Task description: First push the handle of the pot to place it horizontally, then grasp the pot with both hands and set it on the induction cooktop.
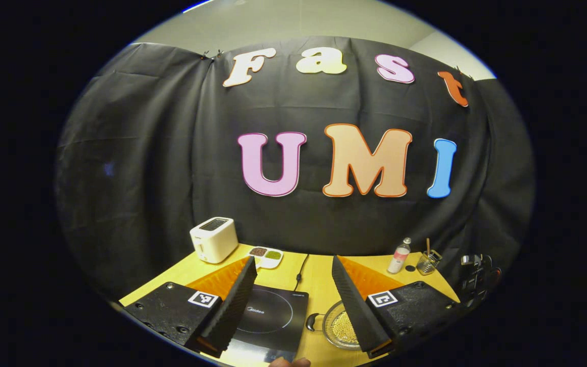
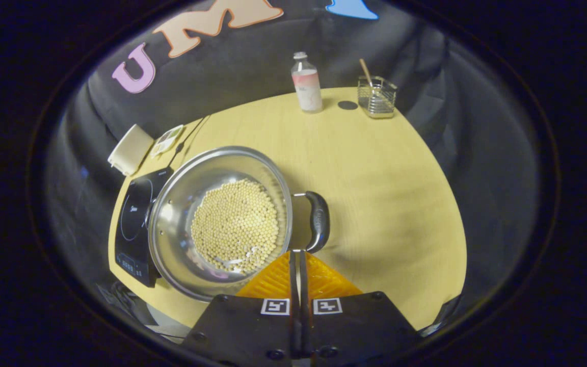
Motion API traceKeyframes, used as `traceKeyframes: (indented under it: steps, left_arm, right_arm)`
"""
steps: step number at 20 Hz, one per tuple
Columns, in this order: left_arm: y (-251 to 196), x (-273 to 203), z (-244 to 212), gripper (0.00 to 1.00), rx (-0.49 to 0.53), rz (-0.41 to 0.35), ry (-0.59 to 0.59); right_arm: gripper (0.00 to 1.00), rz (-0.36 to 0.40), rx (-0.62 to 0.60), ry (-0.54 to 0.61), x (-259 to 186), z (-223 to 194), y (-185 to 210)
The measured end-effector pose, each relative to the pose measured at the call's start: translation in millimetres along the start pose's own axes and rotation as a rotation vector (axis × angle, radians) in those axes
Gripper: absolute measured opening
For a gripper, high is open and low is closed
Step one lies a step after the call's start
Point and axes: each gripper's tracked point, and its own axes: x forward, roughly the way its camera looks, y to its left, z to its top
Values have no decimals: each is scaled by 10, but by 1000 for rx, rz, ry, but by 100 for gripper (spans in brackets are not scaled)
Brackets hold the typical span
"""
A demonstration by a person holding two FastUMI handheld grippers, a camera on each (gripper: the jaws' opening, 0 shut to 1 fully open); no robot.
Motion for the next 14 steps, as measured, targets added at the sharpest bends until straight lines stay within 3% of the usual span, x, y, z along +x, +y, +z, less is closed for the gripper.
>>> traceKeyframes:
  steps: [4,6,7,11,13,14]
  left_arm:
    - [-42,223,-306,91,-20,-112,77]
    - [-130,305,-551,92,-21,-184,134]
    - [-158,351,-667,92,-18,-210,162]
    - [-299,522,-1175,92,-35,-286,300]
    - [-322,554,-1501,92,-43,-288,402]
    - [-314,584,-1584,92,-46,-281,429]
  right_arm:
    - [8,-72,72,-66,-133,111,-4]
    - [23,-105,59,-84,-213,114,29]
    - [24,-127,38,-95,-241,134,21]
    - [89,-184,-28,-126,-265,235,52]
    - [88,-176,-21,-93,-206,210,101]
    - [93,-175,-14,-83,-167,216,88]
